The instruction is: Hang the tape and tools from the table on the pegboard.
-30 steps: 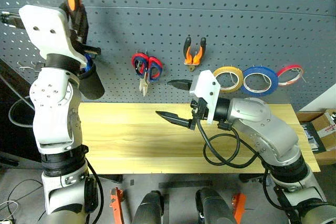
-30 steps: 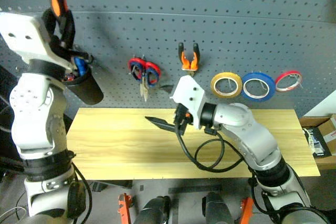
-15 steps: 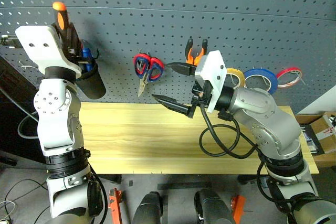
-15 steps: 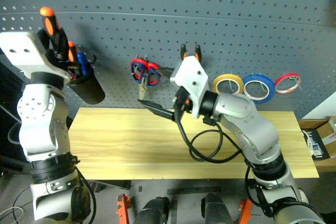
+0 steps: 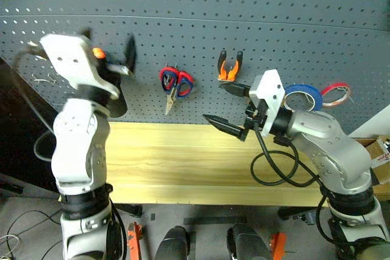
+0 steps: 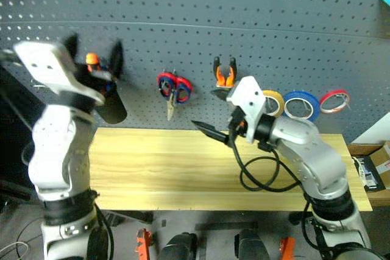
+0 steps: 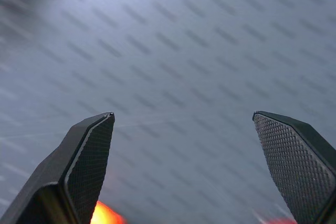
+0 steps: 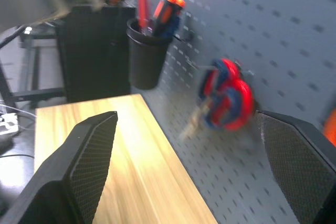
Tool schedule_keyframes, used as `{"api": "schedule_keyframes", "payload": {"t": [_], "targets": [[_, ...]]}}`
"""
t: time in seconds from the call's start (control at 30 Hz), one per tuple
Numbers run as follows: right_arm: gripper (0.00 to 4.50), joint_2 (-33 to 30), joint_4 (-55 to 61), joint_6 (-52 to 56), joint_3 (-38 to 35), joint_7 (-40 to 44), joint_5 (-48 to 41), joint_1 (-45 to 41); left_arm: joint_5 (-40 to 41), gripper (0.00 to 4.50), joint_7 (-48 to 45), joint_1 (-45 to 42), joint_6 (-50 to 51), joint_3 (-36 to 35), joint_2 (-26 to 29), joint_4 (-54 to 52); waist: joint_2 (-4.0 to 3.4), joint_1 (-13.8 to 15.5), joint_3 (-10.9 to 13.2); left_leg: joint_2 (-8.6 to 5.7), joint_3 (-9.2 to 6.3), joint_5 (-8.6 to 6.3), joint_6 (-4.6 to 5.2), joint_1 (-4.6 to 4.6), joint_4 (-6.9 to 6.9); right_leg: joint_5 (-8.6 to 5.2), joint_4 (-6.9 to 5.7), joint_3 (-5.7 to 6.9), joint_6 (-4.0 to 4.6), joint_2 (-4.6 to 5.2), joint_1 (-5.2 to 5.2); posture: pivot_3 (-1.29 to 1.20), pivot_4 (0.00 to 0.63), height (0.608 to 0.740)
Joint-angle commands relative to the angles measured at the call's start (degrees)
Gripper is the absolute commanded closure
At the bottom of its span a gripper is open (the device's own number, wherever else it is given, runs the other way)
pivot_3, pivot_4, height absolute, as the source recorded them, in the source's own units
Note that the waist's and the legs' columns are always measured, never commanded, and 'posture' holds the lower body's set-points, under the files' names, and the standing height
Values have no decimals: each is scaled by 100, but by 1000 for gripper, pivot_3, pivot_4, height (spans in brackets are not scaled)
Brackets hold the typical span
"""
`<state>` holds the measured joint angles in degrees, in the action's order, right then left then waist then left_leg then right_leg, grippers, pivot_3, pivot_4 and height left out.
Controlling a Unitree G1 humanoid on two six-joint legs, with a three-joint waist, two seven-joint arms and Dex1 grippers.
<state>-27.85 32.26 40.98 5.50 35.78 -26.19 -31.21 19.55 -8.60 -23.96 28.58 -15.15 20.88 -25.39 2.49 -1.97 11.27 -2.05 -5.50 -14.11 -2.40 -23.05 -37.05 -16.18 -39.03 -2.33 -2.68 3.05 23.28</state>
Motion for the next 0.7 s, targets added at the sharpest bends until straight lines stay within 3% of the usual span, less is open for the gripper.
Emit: {"api": "schedule_keyframes", "payload": {"t": [0.03,0.33,0.43,0.53,0.7], "targets": [[0,-52,358,103,-344,-203,-150,291,185,22,207,593,944,3,2,-520,1,-35,-18,4,1,-3,5,7,4,0,0,-3,0,-1,-3,0,105,740],[0,760,-493,-887,-574,-1645,908,1943,-313,22,-201,1608,773,300,356,173,-18,32,-333,60,16,2,-5,23,-1,14,-6,-4,21,-69,-21,-11,57,740],[0,1156,-1442,-1461,-866,-2329,1375,2607,-554,22,-398,1662,337,379,450,957,-38,44,-438,58,49,0,-4,114,10,15,13,-4,21,-78,-112,-24,32,740],[0,891,-2036,-2167,-648,-2356,2020,2854,-599,22,-444,1665,1,374,315,1382,-59,32,-477,52,69,-4,-4,174,12,8,21,-15,27,-86,-169,-30,8,740],[0,945,-3372,-2652,-1239,-2811,2109,2840,-929,22,-419,1606,-629,483,201,2297,-70,-11,-613,71,89,-3,-4,226,12,5,16,-31,31,-112,-204,-34,0,740]]}}
